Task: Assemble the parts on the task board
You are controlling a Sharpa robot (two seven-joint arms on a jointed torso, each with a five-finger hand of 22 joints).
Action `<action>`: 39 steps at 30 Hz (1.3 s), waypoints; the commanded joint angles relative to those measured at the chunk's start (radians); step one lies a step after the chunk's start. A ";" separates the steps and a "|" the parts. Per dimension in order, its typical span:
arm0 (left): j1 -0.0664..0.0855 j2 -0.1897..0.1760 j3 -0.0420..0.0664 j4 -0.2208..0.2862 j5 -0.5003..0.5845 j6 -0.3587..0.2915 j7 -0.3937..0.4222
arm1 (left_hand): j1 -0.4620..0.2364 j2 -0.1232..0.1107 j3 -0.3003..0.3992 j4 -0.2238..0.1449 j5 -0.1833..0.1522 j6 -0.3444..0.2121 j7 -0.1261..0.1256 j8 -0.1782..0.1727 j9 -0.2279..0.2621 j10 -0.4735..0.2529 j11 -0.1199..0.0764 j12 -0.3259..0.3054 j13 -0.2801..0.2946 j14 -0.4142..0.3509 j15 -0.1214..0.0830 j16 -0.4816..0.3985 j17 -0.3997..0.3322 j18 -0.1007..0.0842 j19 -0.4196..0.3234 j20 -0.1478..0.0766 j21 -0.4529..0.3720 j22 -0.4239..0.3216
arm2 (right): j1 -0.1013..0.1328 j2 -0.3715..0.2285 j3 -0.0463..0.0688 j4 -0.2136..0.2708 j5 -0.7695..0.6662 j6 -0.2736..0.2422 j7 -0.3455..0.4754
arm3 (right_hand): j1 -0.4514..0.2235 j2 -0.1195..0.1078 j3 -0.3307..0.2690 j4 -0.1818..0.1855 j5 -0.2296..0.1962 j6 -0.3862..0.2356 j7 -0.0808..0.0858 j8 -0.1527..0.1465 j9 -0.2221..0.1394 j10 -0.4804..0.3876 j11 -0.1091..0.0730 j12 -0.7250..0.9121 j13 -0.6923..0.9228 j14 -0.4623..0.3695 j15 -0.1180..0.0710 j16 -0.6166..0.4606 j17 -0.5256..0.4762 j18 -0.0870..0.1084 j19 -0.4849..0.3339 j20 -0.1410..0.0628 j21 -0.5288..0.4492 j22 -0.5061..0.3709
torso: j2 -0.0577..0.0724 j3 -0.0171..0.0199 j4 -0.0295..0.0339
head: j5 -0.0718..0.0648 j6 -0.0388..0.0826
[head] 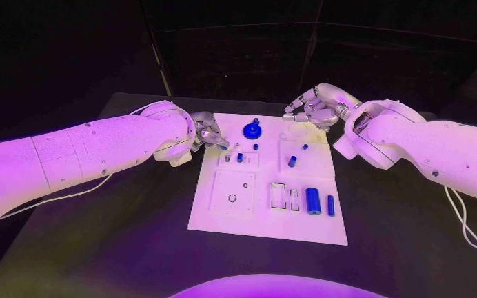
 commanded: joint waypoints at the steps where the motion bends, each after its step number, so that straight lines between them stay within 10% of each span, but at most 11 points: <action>1: -0.001 0.003 -0.006 0.004 -0.043 0.032 -0.019 | 0.009 -0.005 0.094 -0.087 -0.003 0.001 -0.006 0.007 0.002 0.006 -0.006 0.005 0.002 0.104 -0.010 0.003 0.263 -0.007 0.004 -0.004 0.001 -0.001 | 0.002 0.001 0.001 0.001 -0.001 0.001 0.013 | -0.007 0.003 -0.005 0.003 0.006 0.004 -0.002 0.006 0.001 0.003 -0.006 0.003 0.001 0.062 -0.007 -0.007 0.056 0.009 -0.002 -0.003 -0.004 0.001 | 0.001 0.0001 0.0009 | -0.001 -0.002; 39: -0.003 0.043 -0.020 -0.012 -0.051 0.099 -0.068 | -0.011 -0.019 0.070 -0.072 -0.012 0.001 -0.016 0.038 0.019 0.014 -0.013 0.009 0.003 0.104 -0.015 0.003 0.263 -0.008 0.005 -0.009 0.002 0.003 | 0.002 0.009 0.001 -0.001 -0.001 0.005 0.003 | -0.012 0.007 -0.007 0.006 0.009 0.004 -0.003 0.007 0.001 0.003 -0.006 0.004 0.002 0.062 -0.007 -0.007 0.056 0.009 -0.002 -0.003 -0.004 0.001 | 0.000 0.0008 0.0014 | -0.002 -0.011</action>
